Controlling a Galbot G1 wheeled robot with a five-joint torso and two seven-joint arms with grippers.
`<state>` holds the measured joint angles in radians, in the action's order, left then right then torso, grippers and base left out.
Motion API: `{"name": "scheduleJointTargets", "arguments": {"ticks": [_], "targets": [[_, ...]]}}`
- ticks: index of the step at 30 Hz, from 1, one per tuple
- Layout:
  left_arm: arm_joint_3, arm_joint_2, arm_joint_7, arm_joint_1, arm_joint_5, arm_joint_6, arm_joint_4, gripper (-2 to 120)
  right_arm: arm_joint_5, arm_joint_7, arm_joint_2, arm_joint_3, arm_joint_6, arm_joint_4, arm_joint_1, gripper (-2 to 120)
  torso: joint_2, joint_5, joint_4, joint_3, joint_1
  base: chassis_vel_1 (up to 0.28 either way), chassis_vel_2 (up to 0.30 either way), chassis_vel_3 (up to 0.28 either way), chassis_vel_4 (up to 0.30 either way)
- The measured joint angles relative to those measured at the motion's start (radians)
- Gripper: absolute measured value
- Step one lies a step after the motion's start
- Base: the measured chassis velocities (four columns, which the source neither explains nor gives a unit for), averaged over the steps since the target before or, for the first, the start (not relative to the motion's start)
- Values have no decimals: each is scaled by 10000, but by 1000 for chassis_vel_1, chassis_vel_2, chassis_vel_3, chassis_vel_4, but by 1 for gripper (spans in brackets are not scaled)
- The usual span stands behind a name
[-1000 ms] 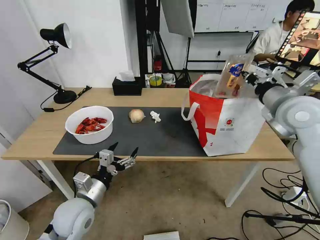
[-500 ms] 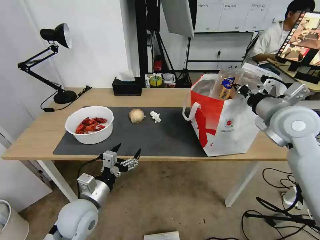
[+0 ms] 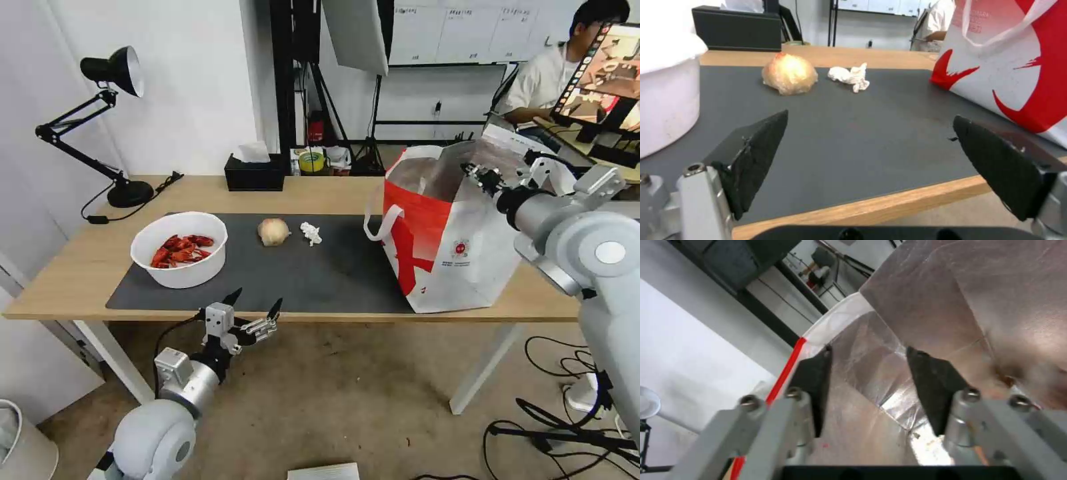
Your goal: Pick up the trash from the table and place it into the takeout bag.
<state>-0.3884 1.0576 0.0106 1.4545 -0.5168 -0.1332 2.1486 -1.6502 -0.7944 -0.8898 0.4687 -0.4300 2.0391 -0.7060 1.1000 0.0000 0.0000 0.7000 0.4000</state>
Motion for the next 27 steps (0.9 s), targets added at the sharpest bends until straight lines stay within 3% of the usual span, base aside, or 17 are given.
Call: {"name": "scheduleJointTargets", "arguments": {"ticks": [6, 13, 22, 23, 27], "targets": [[-38, -10, 2, 18, 17, -1, 0, 100, 11, 619, 111, -5, -23, 124, -1, 69, 1, 0, 1, 0, 0, 0, 0, 0, 0], [-188, -47, 0, 22, 22, 60, 4, 100, 889, 2633, 486, -302, 8, 624, 75, 96, 0, 0, 1, 0, 0, 0, 0, 0, 0], [-372, -132, -18, 35, -8, 127, 41, 100, 2237, 4977, 1200, -521, -41, 1186, -242, 100, 1, -2, 0, 0, 0, 0, 0, 0, 0], [-476, -133, -19, 71, -9, 152, 41, 100, 3136, 5727, 1400, -586, -29, 1236, -525, 100, 0, 0, 2, 0, 0, 0, 0, 0, 0], [-686, -139, -19, 148, -37, 199, 69, 100, 4690, 6947, 1772, -625, 448, 1411, -1169, 100, 0, 1, 0, 0, 0, 0, 0, 0, 0]]}}
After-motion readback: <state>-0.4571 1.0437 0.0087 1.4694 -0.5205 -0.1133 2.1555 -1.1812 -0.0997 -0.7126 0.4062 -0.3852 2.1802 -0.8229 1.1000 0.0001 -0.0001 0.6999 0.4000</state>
